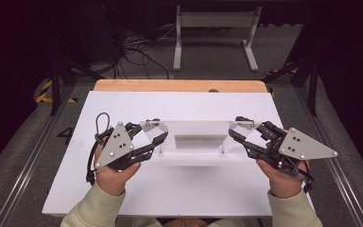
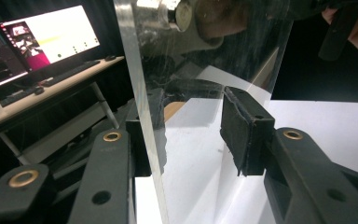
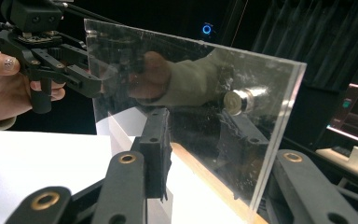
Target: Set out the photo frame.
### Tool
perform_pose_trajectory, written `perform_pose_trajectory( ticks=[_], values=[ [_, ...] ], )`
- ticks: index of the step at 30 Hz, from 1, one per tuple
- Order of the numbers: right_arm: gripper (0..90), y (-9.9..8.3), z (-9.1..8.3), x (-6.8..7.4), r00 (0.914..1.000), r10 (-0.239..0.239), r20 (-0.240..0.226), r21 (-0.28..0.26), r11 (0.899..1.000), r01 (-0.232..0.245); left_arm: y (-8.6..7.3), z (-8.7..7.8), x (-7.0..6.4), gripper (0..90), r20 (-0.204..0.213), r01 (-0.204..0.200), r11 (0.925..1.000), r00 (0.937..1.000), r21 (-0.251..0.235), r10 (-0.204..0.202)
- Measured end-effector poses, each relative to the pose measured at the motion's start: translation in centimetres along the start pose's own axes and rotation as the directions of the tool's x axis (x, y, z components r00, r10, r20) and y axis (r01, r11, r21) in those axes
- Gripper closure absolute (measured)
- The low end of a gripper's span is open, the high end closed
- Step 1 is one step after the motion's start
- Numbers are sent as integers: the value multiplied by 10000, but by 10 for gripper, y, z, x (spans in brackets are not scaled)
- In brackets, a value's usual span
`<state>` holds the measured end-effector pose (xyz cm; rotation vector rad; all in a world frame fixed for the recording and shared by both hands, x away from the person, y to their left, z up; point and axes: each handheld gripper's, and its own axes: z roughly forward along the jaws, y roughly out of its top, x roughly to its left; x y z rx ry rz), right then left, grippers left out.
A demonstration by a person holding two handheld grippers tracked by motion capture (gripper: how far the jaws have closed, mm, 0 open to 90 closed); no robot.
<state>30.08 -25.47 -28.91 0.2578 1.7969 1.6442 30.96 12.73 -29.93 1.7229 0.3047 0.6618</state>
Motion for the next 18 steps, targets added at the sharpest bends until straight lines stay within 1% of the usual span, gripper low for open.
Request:
perform_pose_trajectory(
  ticks=[1,3,4,5,7,10,12,13,14,15,16,17,18],
  values=[
    [607,0,0,0,10000,57,0,-13,10000,-57,1,-1,1,581,64,123,9999,9999,11,-123],
    [607,3,0,2,9998,205,-16,15,9998,-205,2,-3,2,581,112,196,9998,9997,-6,-196],
    [607,4,0,2,9997,251,-16,29,9997,-251,2,-3,2,581,173,324,9995,9993,-34,-323],
    [606,4,0,3,9993,364,-30,8,9993,-364,2,-3,3,579,199,331,9995,9993,1,-330],
    [602,4,1,2,9990,441,-8,-34,9990,-441,2,-2,3,576,170,341,9994,9993,-94,-339],
    [590,0,3,1,9975,712,17,-357,9968,-711,0,0,5,568,90,294,9992,9995,-278,-291],
    [588,-4,5,-1,9953,967,-4,-618,9934,-966,-3,2,6,554,-14,508,9977,9987,-449,-509],
    [587,-7,6,-2,9931,1175,-15,-761,9902,-1173,-5,3,7,545,-107,576,9975,9983,-407,-581],
    [585,-9,7,-3,9919,1274,-12,-838,9884,-1271,-7,4,7,526,-208,708,9971,9972,-281,-714],
    [581,-10,8,-4,9910,1338,24,-795,9879,-1332,-9,5,10,495,-302,809,9966,9962,-182,-815],
    [581,-10,8,-4,9910,1338,24,-795,9879,-1332,-9,5,10,456,-302,809,9966,9962,-182,-815],
    [577,-12,10,-6,9902,1398,63,-701,9878,-1390,-13,6,13,456,-288,1104,9937,9934,-203,-1110],
    [572,-15,12,-8,9883,1522,126,-621,9866,-1511,-16,6,16,435,-258,1326,9909,9908,-214,-1332]
  ],
)
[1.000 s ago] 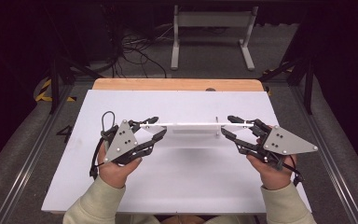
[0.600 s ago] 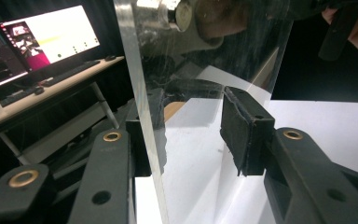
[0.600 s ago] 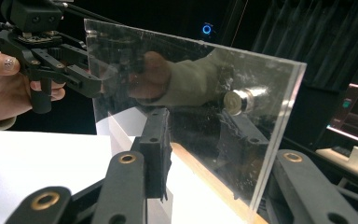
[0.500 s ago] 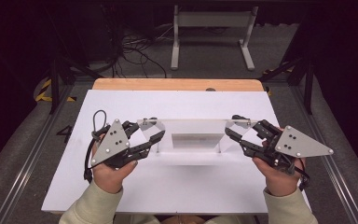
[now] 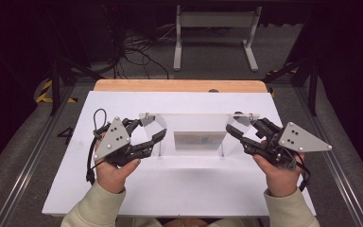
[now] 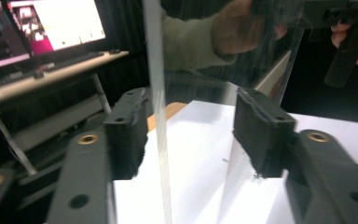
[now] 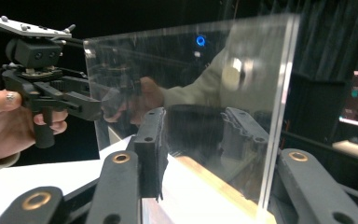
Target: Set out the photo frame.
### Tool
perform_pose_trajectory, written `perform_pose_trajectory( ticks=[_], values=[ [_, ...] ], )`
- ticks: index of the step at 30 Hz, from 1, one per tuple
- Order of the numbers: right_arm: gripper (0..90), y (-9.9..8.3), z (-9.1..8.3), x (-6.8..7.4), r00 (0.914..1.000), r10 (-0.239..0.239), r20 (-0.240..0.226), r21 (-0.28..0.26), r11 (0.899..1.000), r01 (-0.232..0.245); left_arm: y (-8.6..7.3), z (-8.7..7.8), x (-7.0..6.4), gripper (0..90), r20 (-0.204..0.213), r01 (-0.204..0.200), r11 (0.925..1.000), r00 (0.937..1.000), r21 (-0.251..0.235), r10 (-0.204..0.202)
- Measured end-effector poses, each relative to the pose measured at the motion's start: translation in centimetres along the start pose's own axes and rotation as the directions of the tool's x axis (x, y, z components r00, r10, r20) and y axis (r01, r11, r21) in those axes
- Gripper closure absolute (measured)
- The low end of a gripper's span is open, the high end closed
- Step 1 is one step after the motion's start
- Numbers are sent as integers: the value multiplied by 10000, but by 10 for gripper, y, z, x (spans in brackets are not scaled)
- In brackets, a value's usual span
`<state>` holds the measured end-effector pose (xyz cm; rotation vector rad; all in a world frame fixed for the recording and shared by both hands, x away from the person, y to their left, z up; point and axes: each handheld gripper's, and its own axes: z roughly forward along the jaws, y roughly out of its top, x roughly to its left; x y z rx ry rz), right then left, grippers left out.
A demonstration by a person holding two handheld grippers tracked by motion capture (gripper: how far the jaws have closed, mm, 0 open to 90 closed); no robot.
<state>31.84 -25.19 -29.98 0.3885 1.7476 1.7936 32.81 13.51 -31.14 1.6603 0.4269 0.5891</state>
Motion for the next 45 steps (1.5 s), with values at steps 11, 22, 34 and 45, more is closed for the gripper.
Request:
perform_pose_trajectory(
  ticks=[11,22,34,45],
  values=[
    [491,-37,32,-39,9925,915,807,1046,9895,-998,-35,-16,29,350,-616,887,9898,9947,1115,-822],
    [454,-55,38,-61,9781,1492,1451,1529,9733,-1712,-71,-19,38,325,-661,1570,9648,9870,2109,-1462],
    [225,-79,-32,-58,9508,1648,2621,2781,9306,-2380,-101,-40,44,225,-989,1746,9531,9830,2471,-1544],
    [194,-122,-69,-58,9162,2049,3443,3658,8695,-3319,-118,-48,55,188,-1372,2159,9469,9727,2381,-1873]
  ],
)
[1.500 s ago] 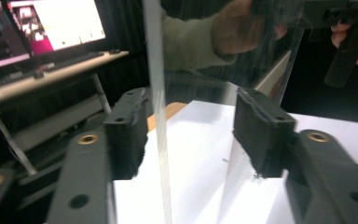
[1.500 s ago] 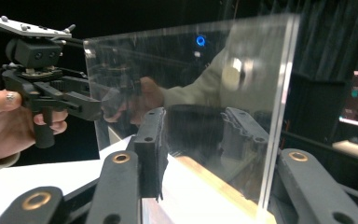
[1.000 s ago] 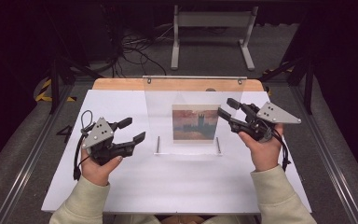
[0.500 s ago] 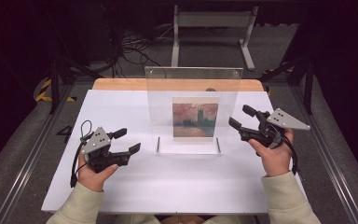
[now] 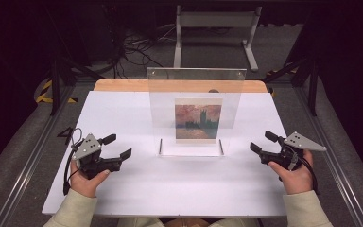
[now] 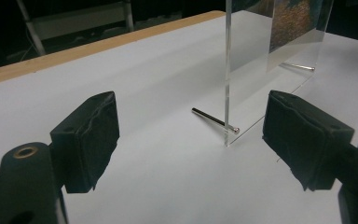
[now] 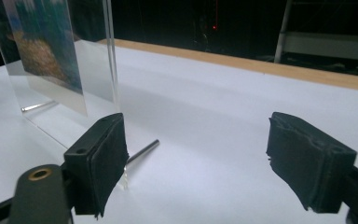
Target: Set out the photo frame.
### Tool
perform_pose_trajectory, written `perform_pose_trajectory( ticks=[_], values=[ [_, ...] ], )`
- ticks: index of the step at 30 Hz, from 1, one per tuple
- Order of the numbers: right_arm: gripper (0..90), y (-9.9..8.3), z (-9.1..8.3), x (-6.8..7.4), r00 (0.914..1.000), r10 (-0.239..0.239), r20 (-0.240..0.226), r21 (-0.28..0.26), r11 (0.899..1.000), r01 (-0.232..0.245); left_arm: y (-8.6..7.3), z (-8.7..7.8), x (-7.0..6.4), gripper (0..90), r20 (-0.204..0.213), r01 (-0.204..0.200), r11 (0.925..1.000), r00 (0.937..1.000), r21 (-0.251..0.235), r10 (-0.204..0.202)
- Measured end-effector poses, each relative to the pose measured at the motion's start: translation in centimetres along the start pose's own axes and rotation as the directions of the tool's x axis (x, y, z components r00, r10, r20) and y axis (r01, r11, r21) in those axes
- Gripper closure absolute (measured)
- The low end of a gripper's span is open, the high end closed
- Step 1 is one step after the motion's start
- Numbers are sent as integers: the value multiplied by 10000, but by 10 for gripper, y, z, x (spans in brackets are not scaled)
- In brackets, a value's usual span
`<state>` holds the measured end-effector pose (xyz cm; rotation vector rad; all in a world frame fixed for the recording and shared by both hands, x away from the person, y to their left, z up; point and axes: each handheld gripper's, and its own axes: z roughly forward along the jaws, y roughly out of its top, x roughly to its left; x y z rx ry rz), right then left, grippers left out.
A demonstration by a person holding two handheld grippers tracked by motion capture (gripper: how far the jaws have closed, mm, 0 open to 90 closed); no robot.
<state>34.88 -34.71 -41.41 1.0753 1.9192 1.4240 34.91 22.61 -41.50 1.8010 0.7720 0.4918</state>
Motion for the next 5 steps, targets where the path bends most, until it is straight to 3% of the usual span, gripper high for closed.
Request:
perform_pose_trajectory(
  ticks=[5],
  values=[
    [188,-1,2,1,9999,-138,-35,-39,9999,137,-1,1,1,185,21,40,10000,10000,-40,-40]
  ],
)
